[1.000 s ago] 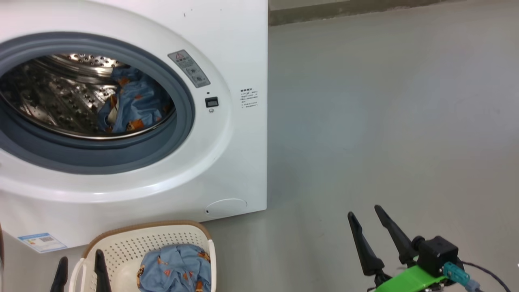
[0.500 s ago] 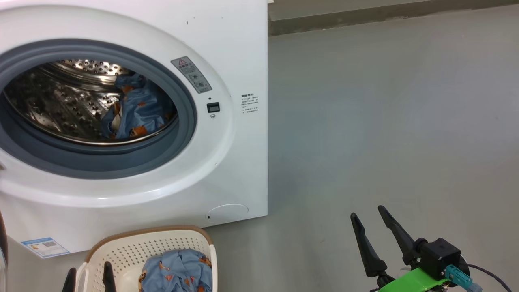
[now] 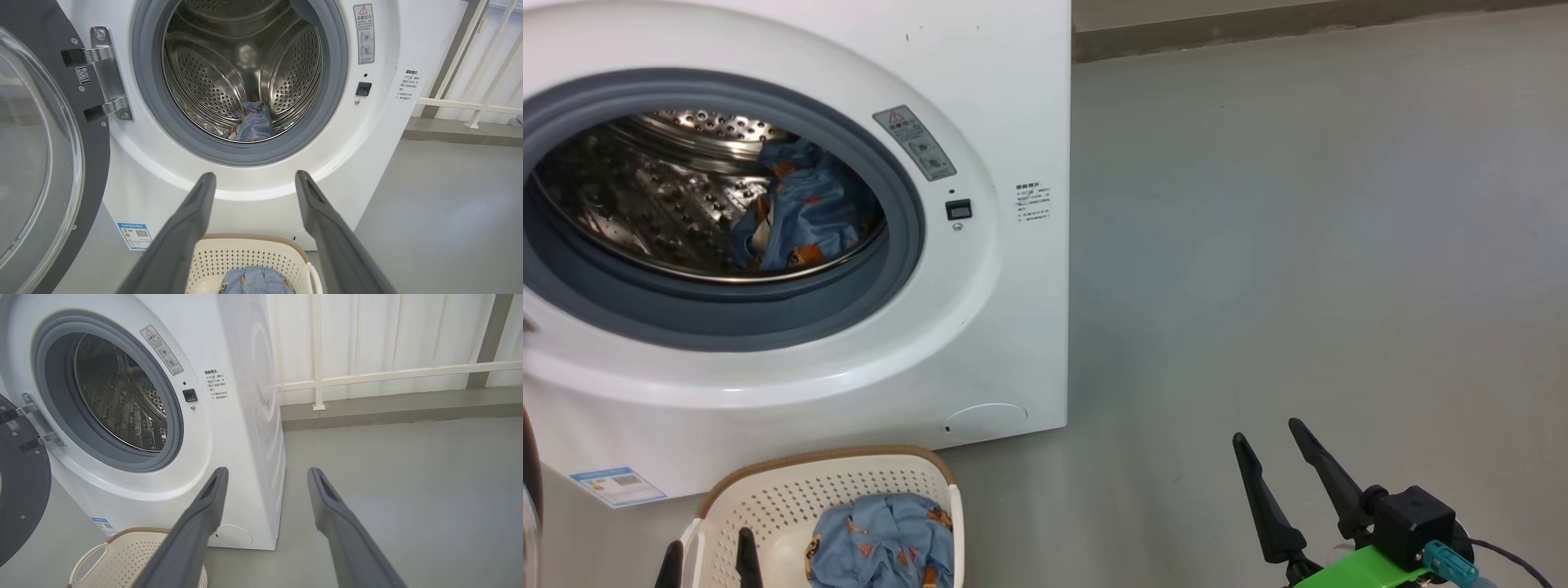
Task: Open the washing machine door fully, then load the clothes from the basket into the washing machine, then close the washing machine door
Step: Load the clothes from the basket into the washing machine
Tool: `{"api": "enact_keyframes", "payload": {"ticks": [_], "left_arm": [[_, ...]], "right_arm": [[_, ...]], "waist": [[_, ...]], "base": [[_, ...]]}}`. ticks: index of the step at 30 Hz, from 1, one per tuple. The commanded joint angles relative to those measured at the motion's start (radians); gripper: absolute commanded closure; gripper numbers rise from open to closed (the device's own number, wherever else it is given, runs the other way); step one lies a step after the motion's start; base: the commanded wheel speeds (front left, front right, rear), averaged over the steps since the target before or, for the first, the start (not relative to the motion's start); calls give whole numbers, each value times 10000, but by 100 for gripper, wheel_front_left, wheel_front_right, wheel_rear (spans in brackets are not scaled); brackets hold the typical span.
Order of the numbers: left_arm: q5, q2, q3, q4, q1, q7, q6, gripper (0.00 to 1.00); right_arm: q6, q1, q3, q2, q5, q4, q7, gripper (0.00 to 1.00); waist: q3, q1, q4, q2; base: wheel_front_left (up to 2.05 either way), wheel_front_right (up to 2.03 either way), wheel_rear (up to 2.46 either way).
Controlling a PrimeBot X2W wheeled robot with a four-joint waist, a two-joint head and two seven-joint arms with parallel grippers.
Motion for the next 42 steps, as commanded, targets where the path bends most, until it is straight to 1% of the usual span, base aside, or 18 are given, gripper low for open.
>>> {"api": "enact_keyframes", "payload": {"ticks": [1, 11, 19, 21, 24, 30, 37, 42], "left_arm": [[-66, -14, 276, -158, -125, -53, 108, 0], [-97, -14, 212, -211, -170, -53, 164, 0], [-479, -14, -103, -39, -486, -53, 206, 0], [-723, -14, -200, 81, -601, -53, 218, 0], [-876, -14, -324, 264, -749, -53, 167, 0], [-1204, -14, -606, 823, -1525, -53, 113, 0], [-1594, -14, -735, 1639, -2864, -53, -157, 0], [-1558, -14, -695, 2218, -3708, -53, -355, 0]], "right_arm": [[27, -111, 230, 35, -164, -295, 1, 0], [27, -104, 186, 45, -159, -371, 41, 0], [27, -142, 128, -36, 0, -216, 71, 0], [27, -146, 62, -73, 35, -201, 62, 0], [27, -149, 18, -78, 91, -185, 53, 0], [27, -338, -30, -126, 187, -209, 30, 0], [27, -816, -35, -204, 250, -363, -5, 0], [27, -1195, -64, -253, 306, -493, -29, 0]], "waist": [[20, 0, 24, 0], [210, 0, 99, 0], [843, 0, 173, 0], [1072, 0, 186, 0], [1351, 0, 199, 0], [2525, 0, 255, 0], [4077, 0, 353, 0], [4976, 0, 341, 0]], "base": [[0, 0, 0], [0, 0, 0], [0, 0, 0], [0, 0, 0], [0, 0, 0], [0, 0, 0], [0, 0, 0], [0, 0, 0]]}}
